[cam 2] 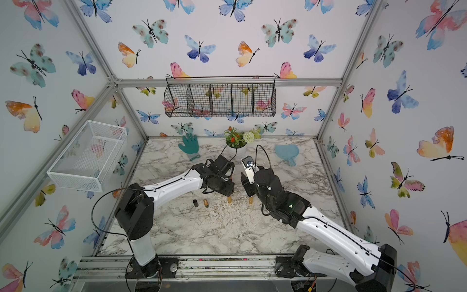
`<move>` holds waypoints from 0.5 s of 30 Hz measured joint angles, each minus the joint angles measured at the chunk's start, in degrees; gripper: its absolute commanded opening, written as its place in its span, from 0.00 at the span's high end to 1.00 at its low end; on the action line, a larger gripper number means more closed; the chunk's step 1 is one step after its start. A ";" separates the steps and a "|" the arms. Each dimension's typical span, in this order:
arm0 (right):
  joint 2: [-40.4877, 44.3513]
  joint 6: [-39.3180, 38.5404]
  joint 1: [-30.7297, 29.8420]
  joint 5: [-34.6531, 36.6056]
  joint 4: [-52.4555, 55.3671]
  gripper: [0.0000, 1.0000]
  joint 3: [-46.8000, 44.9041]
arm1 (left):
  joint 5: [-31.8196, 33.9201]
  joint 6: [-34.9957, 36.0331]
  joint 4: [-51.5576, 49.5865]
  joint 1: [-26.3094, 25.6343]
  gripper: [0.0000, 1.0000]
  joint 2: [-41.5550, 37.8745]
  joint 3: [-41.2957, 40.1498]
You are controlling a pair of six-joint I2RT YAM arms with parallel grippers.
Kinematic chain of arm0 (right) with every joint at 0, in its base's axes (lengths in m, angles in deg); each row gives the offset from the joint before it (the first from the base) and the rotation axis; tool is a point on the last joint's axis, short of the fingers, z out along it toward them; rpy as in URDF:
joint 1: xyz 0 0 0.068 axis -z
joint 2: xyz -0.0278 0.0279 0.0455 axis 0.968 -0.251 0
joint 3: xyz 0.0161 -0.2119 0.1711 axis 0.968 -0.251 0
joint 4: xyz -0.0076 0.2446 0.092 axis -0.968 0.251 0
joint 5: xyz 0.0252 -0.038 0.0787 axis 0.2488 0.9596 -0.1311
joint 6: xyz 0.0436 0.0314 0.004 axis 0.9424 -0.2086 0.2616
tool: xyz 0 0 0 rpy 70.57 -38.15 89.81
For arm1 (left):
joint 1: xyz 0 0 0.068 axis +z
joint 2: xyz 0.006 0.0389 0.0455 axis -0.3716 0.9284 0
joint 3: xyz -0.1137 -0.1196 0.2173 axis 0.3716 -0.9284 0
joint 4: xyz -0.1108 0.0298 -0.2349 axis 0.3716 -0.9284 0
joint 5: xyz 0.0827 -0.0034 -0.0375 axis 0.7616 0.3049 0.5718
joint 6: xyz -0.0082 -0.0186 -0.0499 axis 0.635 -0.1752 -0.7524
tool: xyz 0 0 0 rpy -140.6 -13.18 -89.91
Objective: Open the lipstick cap
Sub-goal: Pick up the lipstick at the center of the board.
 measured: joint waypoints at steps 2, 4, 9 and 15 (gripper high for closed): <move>-0.02 0.20 0.00 0.37 0.00 0.47 -0.48 | -0.07 0.17 -0.04 -0.59 0.46 1.09 0.46; -0.02 0.28 0.00 0.44 0.02 0.47 -1.18 | -0.07 0.15 -0.15 -0.90 0.48 2.19 0.63; -0.04 0.39 0.00 0.44 0.00 0.47 -2.32 | 0.22 0.17 -0.48 -1.22 0.54 4.35 0.68; -0.46 0.39 0.00 0.44 -0.04 0.47 -2.38 | 0.66 0.17 -0.85 -1.36 0.61 5.57 0.87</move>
